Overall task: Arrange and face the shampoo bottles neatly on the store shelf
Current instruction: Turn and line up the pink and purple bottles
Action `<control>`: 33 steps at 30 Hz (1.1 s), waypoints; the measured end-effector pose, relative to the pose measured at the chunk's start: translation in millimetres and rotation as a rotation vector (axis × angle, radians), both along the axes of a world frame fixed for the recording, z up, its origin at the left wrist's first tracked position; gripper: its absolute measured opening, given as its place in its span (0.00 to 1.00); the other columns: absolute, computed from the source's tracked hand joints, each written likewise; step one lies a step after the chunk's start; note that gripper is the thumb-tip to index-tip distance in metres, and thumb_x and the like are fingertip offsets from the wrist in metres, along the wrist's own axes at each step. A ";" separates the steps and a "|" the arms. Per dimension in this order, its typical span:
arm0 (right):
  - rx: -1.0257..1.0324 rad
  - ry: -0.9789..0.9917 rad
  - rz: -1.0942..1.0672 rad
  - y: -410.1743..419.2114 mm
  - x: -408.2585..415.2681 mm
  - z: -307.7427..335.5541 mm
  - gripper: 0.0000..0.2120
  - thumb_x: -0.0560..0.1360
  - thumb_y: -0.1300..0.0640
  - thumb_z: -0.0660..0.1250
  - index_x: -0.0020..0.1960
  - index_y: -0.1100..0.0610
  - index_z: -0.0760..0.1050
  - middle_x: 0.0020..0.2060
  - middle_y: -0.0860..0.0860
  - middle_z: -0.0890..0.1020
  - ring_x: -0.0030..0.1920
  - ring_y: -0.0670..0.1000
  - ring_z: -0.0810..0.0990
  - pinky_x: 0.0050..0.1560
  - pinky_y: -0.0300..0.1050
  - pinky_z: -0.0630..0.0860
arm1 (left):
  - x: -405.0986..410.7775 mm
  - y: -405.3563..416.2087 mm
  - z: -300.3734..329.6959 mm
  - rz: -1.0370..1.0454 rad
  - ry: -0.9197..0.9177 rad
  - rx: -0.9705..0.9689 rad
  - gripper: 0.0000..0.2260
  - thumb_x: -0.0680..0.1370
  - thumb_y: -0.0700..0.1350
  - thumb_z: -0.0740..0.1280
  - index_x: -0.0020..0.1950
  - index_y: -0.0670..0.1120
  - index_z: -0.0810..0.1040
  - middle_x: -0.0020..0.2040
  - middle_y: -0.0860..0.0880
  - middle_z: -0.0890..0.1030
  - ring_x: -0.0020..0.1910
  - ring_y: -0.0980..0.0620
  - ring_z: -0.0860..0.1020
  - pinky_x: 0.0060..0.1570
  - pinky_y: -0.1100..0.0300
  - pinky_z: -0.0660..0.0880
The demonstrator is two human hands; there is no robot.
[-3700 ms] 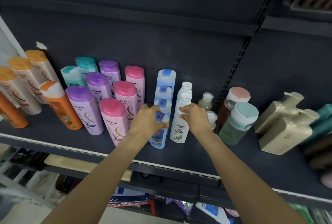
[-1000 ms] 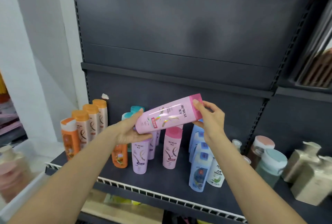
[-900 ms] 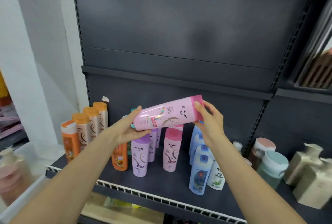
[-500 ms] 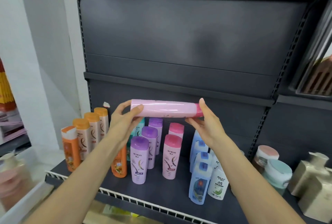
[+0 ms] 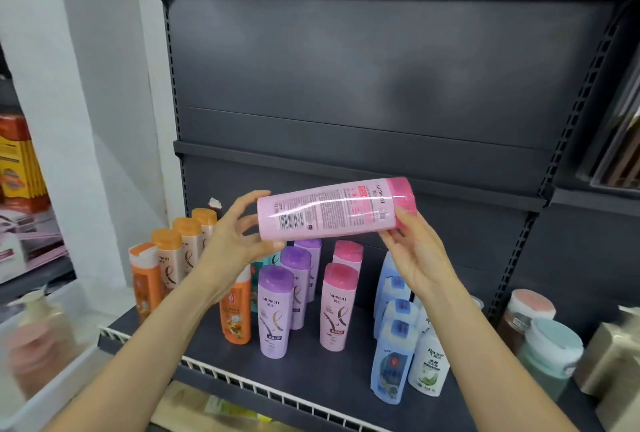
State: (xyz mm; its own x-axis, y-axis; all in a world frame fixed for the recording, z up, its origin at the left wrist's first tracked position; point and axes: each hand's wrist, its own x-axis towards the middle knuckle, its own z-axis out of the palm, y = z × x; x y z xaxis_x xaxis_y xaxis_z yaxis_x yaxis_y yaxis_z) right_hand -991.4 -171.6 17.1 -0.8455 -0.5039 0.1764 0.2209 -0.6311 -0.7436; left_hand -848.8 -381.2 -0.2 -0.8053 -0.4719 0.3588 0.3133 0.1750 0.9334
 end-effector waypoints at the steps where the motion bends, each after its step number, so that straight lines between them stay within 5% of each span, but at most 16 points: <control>1: 0.019 0.028 0.012 1.6 0.3 -1.7 0.16 0.78 0.65 0.61 0.64 0.63 0.73 0.57 0.58 0.81 0.56 0.52 0.81 0.57 0.45 0.78 | 1.2 0.3 -0.2 0.020 0.021 -0.021 0.33 0.67 0.28 0.72 0.66 0.53 0.70 0.58 0.53 0.80 0.57 0.52 0.80 0.49 0.53 0.81; 10: 0.113 0.039 0.005 2.9 3.8 -3.8 0.12 0.77 0.62 0.62 0.59 0.58 0.76 0.51 0.54 0.84 0.52 0.50 0.83 0.48 0.42 0.81 | 10.0 1.8 7.1 0.024 0.056 -0.075 0.32 0.68 0.29 0.71 0.66 0.53 0.69 0.56 0.57 0.78 0.52 0.64 0.79 0.42 0.65 0.80; 13: 0.132 0.014 0.037 3.3 4.5 -0.9 0.10 0.76 0.59 0.63 0.56 0.58 0.77 0.47 0.53 0.85 0.47 0.49 0.83 0.44 0.41 0.81 | 11.6 1.6 6.3 0.018 0.020 -0.017 0.26 0.69 0.34 0.72 0.64 0.51 0.72 0.56 0.55 0.80 0.53 0.55 0.81 0.44 0.57 0.81; 19: 0.075 0.068 0.172 1.8 5.9 -11.8 0.15 0.70 0.63 0.65 0.57 0.60 0.75 0.51 0.54 0.83 0.54 0.52 0.81 0.55 0.45 0.79 | 0.6 2.1 10.7 0.113 -0.005 0.181 0.09 0.74 0.41 0.68 0.52 0.47 0.73 0.58 0.46 0.78 0.55 0.47 0.79 0.45 0.52 0.81; 26: 0.353 0.264 -0.090 -1.5 6.6 -14.7 0.14 0.73 0.61 0.68 0.58 0.58 0.75 0.47 0.51 0.83 0.46 0.49 0.83 0.49 0.45 0.81 | -4.6 2.8 13.6 0.059 -0.090 0.347 0.07 0.78 0.53 0.63 0.52 0.52 0.73 0.51 0.45 0.78 0.52 0.46 0.80 0.41 0.57 0.82; 33: 0.458 0.119 -0.200 -9.6 10.4 -2.5 0.23 0.71 0.53 0.72 0.58 0.69 0.73 0.45 0.57 0.85 0.42 0.51 0.85 0.36 0.40 0.81 | 2.4 -5.0 2.5 -0.038 -0.155 0.318 0.09 0.77 0.46 0.65 0.57 0.50 0.75 0.52 0.44 0.82 0.44 0.48 0.83 0.34 0.61 0.80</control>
